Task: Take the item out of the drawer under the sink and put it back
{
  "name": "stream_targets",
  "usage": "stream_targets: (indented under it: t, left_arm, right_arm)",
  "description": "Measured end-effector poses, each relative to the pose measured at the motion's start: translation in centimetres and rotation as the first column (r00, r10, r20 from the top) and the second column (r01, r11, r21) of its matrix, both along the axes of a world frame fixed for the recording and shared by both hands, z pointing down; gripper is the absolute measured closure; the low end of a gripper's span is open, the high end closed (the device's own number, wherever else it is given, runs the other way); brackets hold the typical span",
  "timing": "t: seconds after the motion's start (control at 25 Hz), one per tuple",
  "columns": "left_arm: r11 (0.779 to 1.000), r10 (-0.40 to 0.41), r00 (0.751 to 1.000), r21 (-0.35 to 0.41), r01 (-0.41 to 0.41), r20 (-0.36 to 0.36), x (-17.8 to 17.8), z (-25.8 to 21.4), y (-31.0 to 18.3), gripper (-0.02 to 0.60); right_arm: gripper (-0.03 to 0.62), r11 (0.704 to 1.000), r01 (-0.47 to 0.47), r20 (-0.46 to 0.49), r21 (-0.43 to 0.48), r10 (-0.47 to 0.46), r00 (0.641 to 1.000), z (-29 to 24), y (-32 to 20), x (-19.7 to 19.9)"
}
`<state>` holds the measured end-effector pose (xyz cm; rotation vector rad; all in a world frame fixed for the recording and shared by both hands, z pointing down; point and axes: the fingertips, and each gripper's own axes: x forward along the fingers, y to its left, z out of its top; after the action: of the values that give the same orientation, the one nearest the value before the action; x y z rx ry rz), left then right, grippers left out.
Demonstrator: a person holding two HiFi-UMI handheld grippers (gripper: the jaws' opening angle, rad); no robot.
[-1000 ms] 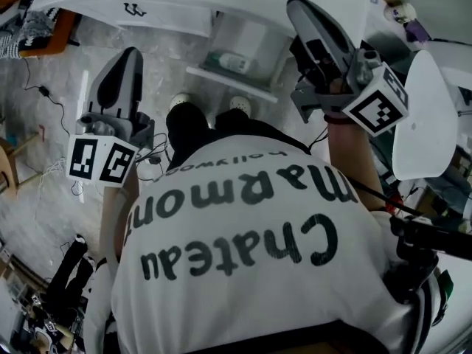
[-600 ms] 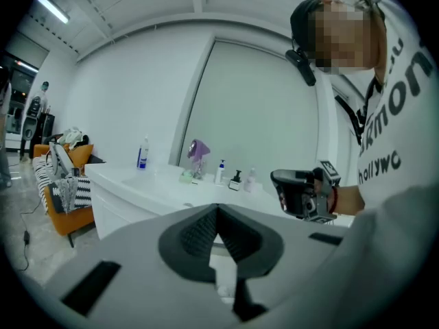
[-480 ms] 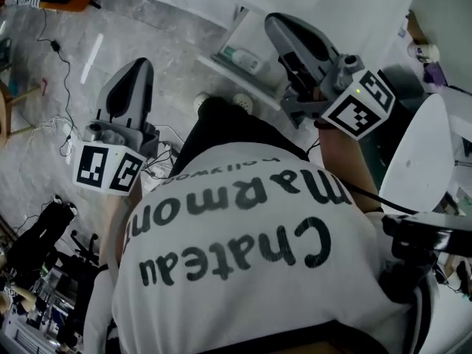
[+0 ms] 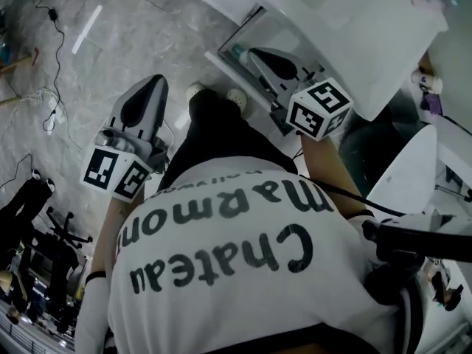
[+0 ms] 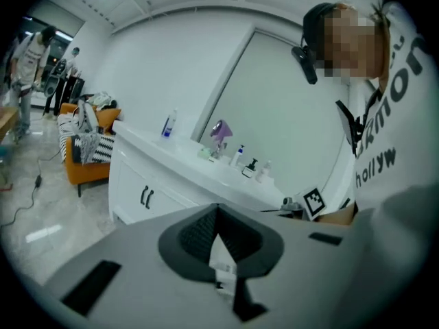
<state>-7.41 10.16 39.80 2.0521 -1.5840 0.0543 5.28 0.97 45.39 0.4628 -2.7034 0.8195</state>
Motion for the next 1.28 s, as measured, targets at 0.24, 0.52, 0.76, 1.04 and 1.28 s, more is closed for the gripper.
stream_targets:
  t: [0.24,0.52,0.76,1.04,1.28]
  left_arm:
    - [0.989,-0.111,0.994,-0.106,0.108,-0.024,-2.1,3.8,1.5,0.572]
    - [0.968,-0.197,0.980,-0.153,0.201,0.039,-8.4,5.8,3.1,0.572]
    - [0.937,-0.286,0.957,-0.193,0.292,0.056,-10.9,5.2,5.7,0.572]
    - [0.909,-0.356,0.932,-0.207,0.362,0.067,-13.2,6.9,6.6,0.572]
    - [0.897,-0.375,0.923,-0.218,0.386,0.091,-13.1,7.4,7.5,0.572]
  right_arm:
    - [0.582,0.999,0.037,-0.204,-0.037,-0.044,0.978,9.2,-1.4,0.1]
    - [0.582,0.991,0.109,-0.441,-0.072,-0.130,0.888,18.1,-2.3,-2.0]
    - [0.504,0.973,0.217,-0.585,-0.077,-0.220,0.781,20.6,-2.0,-2.0]
    - [0.482,0.961,0.253,-0.678,-0.111,-0.259,0.688,25.9,-3.2,-2.9]
    - [0.453,0.939,0.304,-0.740,-0.159,-0.317,0.593,29.1,-2.9,-2.5]
